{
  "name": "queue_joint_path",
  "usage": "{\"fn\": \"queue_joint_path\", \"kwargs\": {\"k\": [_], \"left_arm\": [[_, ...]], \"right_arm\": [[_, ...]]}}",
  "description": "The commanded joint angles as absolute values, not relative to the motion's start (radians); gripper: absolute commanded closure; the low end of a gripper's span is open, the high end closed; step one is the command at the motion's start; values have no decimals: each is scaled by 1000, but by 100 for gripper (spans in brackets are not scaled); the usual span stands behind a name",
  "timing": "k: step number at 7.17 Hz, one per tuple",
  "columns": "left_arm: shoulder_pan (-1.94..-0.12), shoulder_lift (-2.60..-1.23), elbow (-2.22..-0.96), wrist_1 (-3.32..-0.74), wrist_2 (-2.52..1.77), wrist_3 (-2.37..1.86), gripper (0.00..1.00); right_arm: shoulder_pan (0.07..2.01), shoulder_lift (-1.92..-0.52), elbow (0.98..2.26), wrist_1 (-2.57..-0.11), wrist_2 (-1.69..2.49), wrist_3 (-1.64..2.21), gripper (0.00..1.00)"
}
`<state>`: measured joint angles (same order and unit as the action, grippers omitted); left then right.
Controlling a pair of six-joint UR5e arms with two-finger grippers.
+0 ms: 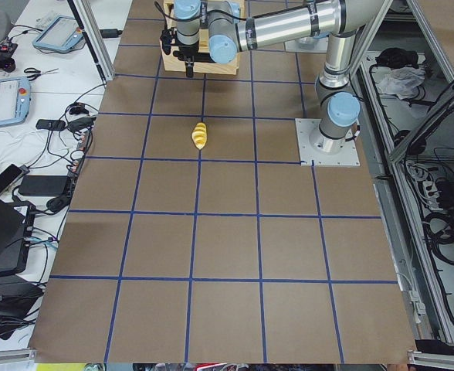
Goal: Open upper drawer
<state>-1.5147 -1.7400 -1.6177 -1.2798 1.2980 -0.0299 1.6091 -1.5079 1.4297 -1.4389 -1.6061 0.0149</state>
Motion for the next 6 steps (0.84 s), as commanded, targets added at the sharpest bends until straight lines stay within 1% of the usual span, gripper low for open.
{"fn": "queue_joint_path", "kwargs": {"k": [1, 3, 4, 5, 6], "left_arm": [[-1522, -1633, -1611, -1371, 1316, -49, 0], [-1555, -1513, -1606, -1558, 1415, -51, 0], [-1571, -1476, -1620, -1596, 1495, -51, 0], [-1565, -1470, -1637, -1598, 1503, -45, 0], [-1556, -1477, -1620, -1582, 1505, -40, 0]], "right_arm": [[1609, -1508, 1431, -1439, -1606, 15, 0], [1609, -1508, 1430, -1439, -1606, 15, 0], [1609, -1508, 1430, -1439, -1606, 15, 0], [1609, -1508, 1430, -1439, -1606, 15, 0], [1609, -1508, 1430, -1439, -1606, 15, 0]]}}
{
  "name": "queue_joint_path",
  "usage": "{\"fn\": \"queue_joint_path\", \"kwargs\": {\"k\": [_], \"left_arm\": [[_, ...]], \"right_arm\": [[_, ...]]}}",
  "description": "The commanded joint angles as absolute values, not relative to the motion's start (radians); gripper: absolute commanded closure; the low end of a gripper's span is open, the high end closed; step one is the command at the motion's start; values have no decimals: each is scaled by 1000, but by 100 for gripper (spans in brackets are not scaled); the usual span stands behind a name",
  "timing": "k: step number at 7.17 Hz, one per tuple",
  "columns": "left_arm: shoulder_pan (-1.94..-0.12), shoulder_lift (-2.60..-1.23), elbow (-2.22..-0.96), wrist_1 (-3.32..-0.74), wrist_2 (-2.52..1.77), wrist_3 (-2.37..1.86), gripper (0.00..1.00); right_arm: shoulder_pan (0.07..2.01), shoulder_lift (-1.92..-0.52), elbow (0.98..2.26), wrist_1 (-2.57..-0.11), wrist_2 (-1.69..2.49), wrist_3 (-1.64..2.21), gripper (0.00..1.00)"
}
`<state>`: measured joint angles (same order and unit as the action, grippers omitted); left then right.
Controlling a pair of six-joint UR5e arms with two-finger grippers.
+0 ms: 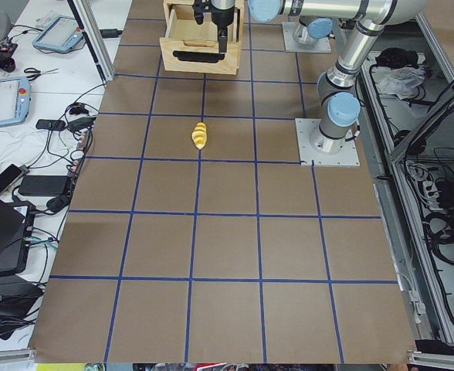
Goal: Open upper drawer
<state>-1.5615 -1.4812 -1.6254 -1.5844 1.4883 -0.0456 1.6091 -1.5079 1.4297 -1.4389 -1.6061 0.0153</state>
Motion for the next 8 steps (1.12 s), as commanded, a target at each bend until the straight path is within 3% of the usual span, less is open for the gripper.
{"fn": "queue_joint_path", "kwargs": {"k": [1, 8], "left_arm": [[-1554, -1491, -1600, -1582, 1538, -43, 0], [-1559, -1502, -1608, -1517, 1552, -46, 0]], "right_arm": [[1609, -1508, 1430, -1439, -1606, 15, 0], [1609, -1508, 1430, -1439, -1606, 15, 0]]}}
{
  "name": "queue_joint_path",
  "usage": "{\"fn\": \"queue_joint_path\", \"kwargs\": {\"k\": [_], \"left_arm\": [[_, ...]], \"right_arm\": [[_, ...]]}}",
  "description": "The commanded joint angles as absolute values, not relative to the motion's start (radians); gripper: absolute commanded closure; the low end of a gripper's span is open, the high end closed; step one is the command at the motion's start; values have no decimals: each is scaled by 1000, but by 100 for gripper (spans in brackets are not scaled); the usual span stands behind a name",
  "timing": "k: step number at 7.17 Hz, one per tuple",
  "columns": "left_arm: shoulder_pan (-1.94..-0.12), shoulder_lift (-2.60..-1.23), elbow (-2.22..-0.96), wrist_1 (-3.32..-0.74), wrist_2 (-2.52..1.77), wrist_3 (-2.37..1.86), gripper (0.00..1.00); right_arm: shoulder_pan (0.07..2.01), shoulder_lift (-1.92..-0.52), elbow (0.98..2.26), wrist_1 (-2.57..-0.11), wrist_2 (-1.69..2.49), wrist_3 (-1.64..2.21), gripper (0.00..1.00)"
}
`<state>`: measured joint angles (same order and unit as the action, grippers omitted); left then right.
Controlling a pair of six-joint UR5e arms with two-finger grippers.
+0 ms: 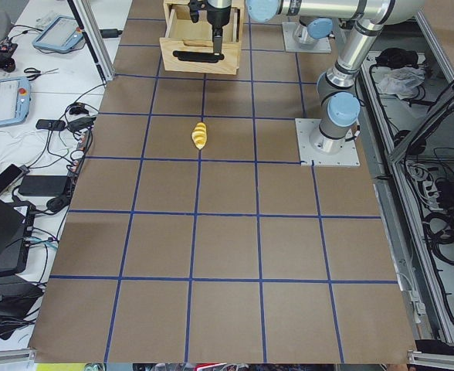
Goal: Open upper drawer
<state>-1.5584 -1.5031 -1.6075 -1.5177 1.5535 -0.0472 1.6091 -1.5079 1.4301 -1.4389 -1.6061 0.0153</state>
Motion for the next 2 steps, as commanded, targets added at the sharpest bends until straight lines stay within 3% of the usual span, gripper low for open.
{"fn": "queue_joint_path", "kwargs": {"k": [1, 2], "left_arm": [[-1559, -1502, -1608, -1517, 1552, -48, 0], [-1559, -1502, -1608, -1517, 1552, -46, 0]], "right_arm": [[1609, -1508, 1430, -1439, -1606, 15, 0], [1609, -1508, 1430, -1439, -1606, 15, 0]]}}
